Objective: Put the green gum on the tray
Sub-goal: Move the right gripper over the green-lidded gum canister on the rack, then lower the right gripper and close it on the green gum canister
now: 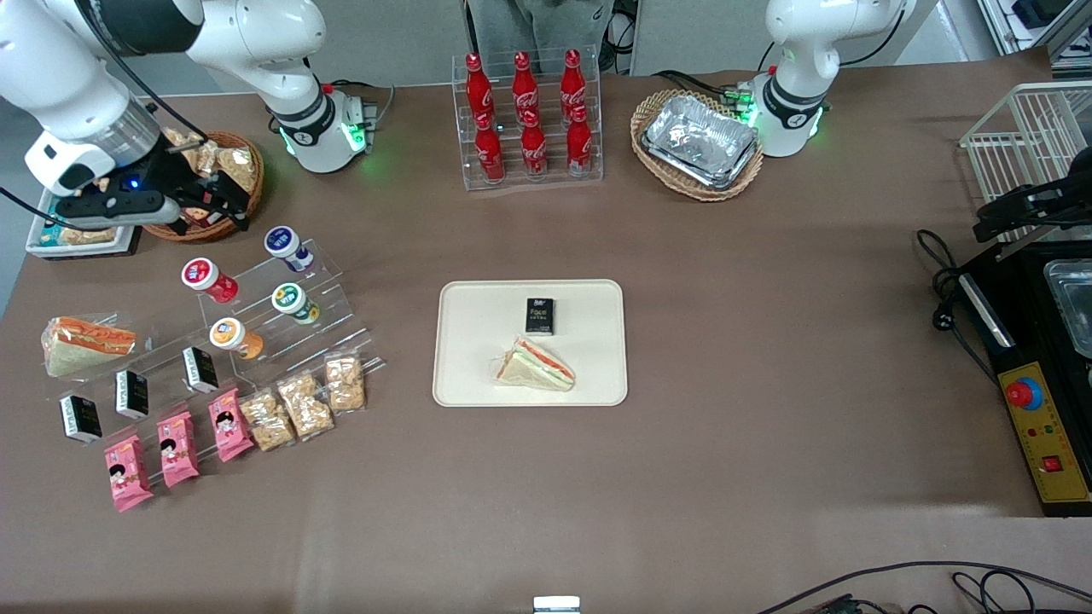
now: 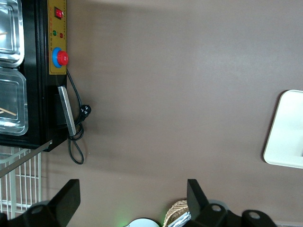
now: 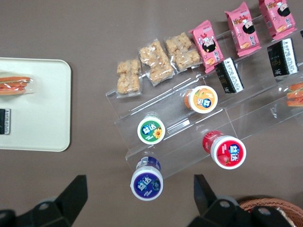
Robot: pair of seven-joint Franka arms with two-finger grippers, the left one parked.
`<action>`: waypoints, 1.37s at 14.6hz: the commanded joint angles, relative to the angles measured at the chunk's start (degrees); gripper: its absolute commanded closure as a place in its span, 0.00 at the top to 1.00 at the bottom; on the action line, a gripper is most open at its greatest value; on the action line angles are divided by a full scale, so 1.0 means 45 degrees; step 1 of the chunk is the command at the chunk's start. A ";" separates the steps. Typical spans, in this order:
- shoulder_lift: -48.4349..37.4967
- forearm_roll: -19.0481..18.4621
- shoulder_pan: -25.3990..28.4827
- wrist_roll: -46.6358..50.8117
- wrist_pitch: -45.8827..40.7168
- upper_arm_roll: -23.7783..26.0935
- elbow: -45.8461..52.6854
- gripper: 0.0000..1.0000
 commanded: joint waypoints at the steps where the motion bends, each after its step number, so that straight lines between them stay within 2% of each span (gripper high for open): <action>1: 0.1650 0.0082 -0.0048 0.0071 0.1638 -0.0022 -0.0565 1.00; 5: 0.3137 0.0082 -0.0107 0.0051 0.4920 -0.0061 -0.2480 1.00; 15: 0.3939 0.0083 -0.0048 0.0071 0.6448 -0.0041 -0.3576 0.99; 16: 0.4037 0.0082 -0.0029 0.0051 0.6604 -0.0041 -0.3576 0.95; 18: 0.4291 0.0082 -0.0028 0.0051 0.6838 -0.0041 -0.3557 0.64; 20: 0.4428 0.0082 -0.0028 0.0070 0.6957 -0.0041 -0.3557 0.48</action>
